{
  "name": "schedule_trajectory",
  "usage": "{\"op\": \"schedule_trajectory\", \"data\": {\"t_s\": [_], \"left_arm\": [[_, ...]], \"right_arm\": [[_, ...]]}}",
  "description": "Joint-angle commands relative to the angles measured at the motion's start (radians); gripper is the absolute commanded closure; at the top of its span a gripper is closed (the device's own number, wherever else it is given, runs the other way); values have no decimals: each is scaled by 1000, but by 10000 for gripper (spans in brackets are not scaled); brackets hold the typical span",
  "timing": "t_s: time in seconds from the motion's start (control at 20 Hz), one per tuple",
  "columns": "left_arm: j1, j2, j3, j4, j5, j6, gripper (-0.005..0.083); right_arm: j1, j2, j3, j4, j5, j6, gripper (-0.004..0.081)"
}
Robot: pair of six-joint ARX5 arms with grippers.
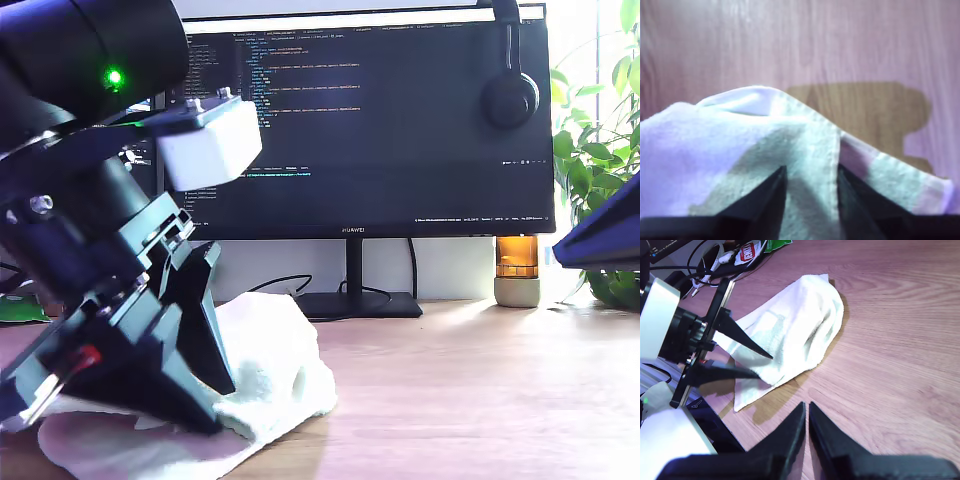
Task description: Fold the tea towel to a neat square and place it to the right
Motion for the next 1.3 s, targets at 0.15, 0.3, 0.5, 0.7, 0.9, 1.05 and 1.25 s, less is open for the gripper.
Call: {"op": "schedule_trajectory", "data": {"t_s": [0.15, 0.3, 0.5, 0.7, 0.9, 1.05, 1.25], "left_arm": [[2, 16, -3, 13, -4, 8, 793], [6, 15, 30, 8, -32, -14, 793], [35, 15, 123, 0, -35, -84, 793], [68, 15, 200, -58, -10, -178, 793], [106, 11, 234, -108, -31, -183, 793], [150, 8, 254, -144, -81, -182, 793], [211, 2, 299, -181, -125, -182, 793]], "right_arm": [[47, 5, -14, 46, -13, -3, 783], [111, 19, -14, 87, -11, -11, 783], [193, 99, -14, 70, 10, -53, 783], [267, 225, -14, 78, 53, -80, 749], [325, 328, -14, 144, 78, -114, 723], [359, 392, -12, 263, 125, -138, 693], [384, 498, 42, 328, 137, -175, 694]]}}
